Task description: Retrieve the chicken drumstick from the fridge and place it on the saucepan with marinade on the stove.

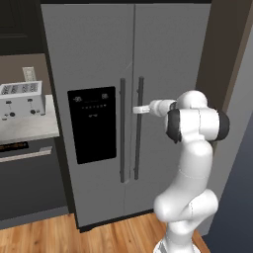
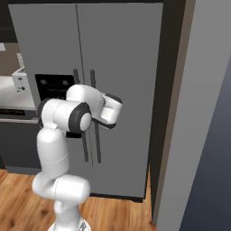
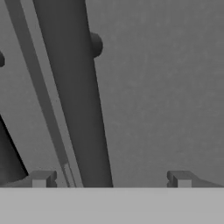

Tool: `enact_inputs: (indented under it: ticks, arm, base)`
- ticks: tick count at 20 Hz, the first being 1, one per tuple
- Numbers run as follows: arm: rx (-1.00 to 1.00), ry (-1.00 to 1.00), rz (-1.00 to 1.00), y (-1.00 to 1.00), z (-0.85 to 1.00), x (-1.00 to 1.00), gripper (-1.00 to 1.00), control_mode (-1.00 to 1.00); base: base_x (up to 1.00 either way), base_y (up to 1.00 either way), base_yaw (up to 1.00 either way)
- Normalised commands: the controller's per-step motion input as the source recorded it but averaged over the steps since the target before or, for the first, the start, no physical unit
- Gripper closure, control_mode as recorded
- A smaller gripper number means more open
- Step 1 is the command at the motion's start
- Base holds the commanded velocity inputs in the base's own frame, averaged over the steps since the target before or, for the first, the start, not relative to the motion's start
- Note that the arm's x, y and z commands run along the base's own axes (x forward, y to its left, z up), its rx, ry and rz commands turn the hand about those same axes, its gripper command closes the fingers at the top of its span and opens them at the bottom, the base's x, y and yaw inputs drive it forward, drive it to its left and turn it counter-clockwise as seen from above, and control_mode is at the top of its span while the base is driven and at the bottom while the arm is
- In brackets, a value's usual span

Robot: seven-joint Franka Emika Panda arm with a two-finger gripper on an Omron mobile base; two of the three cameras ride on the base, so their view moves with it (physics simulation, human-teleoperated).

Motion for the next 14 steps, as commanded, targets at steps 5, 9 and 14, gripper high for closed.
enact_inputs:
  ticks: [5, 9, 14]
  arm:
    - [0.0, 0.0, 0.0, 0.0, 0.0, -0.06, -1.0, -1.0]
    - [-0.02, -0.03, 0.0, 0.24, -0.01, 0.0, -1.0, -1.0]
    - [-0.01, 0.0, 0.0, 0.1, -0.01, 0.01, -1.0, -1.0]
  base:
    - [0.0, 0.0, 0.0]
    - [0.0, 0.0, 0.0]
    - [0.0, 0.0, 0.0]
